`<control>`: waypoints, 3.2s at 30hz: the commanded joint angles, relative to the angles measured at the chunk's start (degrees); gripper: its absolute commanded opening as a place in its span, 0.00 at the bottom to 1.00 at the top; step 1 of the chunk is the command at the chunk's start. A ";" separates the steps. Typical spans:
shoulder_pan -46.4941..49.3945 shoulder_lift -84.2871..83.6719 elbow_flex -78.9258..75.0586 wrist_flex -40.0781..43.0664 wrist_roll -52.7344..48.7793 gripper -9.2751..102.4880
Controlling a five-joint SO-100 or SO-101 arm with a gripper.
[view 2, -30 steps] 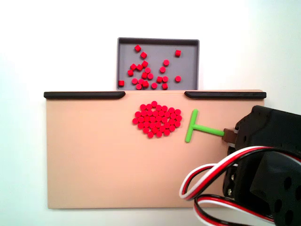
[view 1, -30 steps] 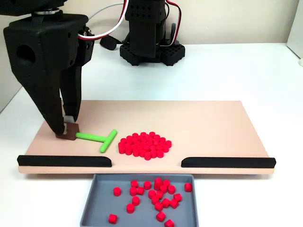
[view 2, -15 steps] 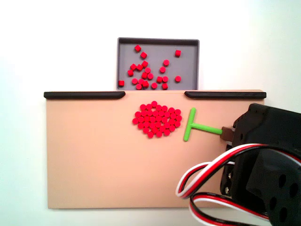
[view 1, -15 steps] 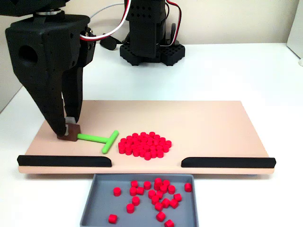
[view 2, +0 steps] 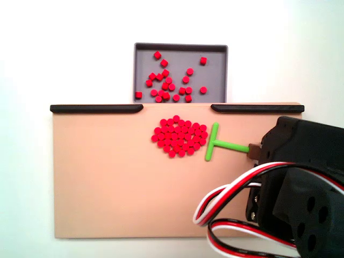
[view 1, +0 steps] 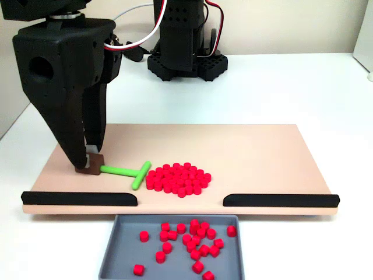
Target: Gather the right side granules
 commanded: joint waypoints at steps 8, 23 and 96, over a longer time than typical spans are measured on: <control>-0.97 -0.26 -1.05 0.26 -1.14 0.08; -1.93 -0.53 -1.05 0.26 0.53 0.08; -1.14 18.63 6.59 5.54 19.78 0.08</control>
